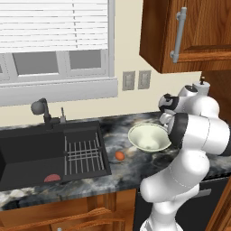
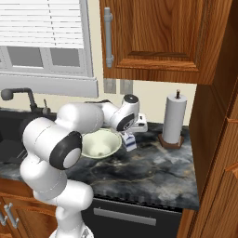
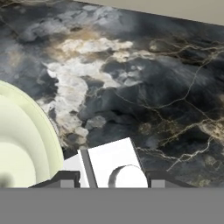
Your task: Gather the eggs and milk located in the vicinity of the sink area and place them right next to the bowl.
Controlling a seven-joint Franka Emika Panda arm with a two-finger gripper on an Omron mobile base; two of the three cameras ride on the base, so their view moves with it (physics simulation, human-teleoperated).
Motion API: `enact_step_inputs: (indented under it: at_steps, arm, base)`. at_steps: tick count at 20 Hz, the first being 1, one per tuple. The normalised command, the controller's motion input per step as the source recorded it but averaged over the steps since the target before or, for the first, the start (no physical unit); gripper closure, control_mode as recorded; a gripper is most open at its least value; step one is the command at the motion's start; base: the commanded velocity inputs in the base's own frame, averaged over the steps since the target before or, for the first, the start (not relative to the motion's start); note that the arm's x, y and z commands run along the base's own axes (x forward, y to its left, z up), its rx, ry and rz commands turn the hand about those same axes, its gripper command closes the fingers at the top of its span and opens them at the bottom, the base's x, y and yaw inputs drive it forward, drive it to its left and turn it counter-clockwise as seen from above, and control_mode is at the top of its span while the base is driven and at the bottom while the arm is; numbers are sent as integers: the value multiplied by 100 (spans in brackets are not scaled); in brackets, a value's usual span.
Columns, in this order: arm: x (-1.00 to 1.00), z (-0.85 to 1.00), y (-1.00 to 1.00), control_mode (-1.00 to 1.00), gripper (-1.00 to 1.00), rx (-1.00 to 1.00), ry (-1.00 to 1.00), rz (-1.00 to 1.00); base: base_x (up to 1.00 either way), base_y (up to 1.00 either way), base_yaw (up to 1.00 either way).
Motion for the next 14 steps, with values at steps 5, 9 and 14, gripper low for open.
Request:
enact_step_inputs:
  at_steps: [5, 9, 14]
  arm:
    - [0, 0, 0, -100, -100, 0, 0, 0]
    - [-1, 0, 0, -100, -100, 0, 0, 0]
    - [0, 0, 0, -100, -100, 0, 2, 0]
  base:
    - [0, 0, 0]
    - [0, 0, 0]
    - [0, 0, 0]
